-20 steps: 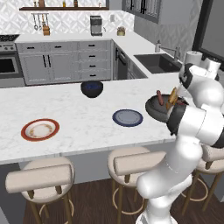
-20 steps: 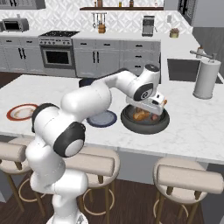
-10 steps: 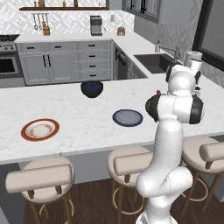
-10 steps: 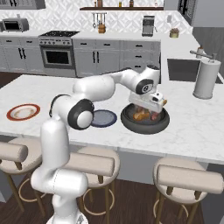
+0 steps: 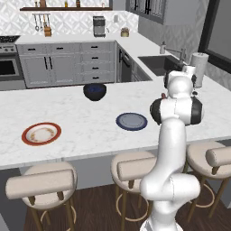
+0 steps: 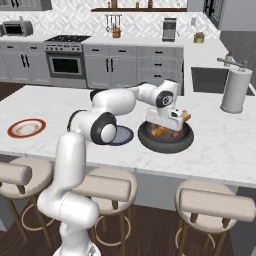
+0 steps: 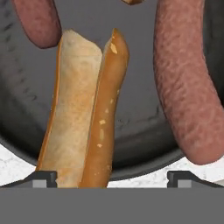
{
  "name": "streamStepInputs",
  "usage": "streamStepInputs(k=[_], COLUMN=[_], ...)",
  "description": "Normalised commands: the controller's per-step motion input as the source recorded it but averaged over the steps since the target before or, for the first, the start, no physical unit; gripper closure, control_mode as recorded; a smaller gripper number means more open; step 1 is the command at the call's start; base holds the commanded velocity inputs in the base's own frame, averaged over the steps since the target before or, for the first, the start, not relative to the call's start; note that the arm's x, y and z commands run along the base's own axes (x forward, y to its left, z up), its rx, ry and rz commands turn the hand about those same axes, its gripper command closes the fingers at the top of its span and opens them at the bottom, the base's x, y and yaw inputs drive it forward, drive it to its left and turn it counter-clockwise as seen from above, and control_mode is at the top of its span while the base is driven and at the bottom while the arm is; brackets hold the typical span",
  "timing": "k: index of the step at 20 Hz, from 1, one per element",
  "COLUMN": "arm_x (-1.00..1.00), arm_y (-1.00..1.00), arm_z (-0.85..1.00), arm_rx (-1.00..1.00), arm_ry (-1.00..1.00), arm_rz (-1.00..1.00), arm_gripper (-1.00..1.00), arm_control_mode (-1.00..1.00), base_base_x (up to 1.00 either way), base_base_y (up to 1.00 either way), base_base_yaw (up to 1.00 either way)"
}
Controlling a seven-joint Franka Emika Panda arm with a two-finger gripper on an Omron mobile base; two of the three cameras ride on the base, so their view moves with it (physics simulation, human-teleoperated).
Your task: Place one bun and one sausage from the bowl on each plate.
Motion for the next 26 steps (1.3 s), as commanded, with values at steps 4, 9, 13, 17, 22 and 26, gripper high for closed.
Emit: streamStepInputs(k=[4, 9, 13, 17, 22, 26], arm_x=[-0.33, -0.5, 0.22, 0.52, 0.19, 0.31], arm_y=[0.33, 0.07, 0.32, 0.07, -0.17, -0.02], arm_z=[-0.17, 0.0, -0.06, 0.03, -0.03, -0.08], arm_rx=[-0.09, 0.0, -0.03, 0.0, -0.02, -0.04], arm_ry=[-0.05, -0.22, -0.08, 0.03, 0.13, 0.15], arm_rz=[0.06, 0.01, -0.01, -0.02, 0.0, 0.0], arm_gripper=[-1.0, -1.0, -1.0, -1.0, -1.0, -1.0], arm_control_mode=[-1.0, -1.0, -1.0, -1.0, -1.0, -1.0], base_base_x=[0.0, 0.0, 0.0, 0.0, 0.0, 0.0], base_base_y=[0.0, 0.0, 0.0, 0.0, 0.0, 0.0], base_base_yaw=[0.0, 0.0, 0.0, 0.0, 0.0, 0.0])
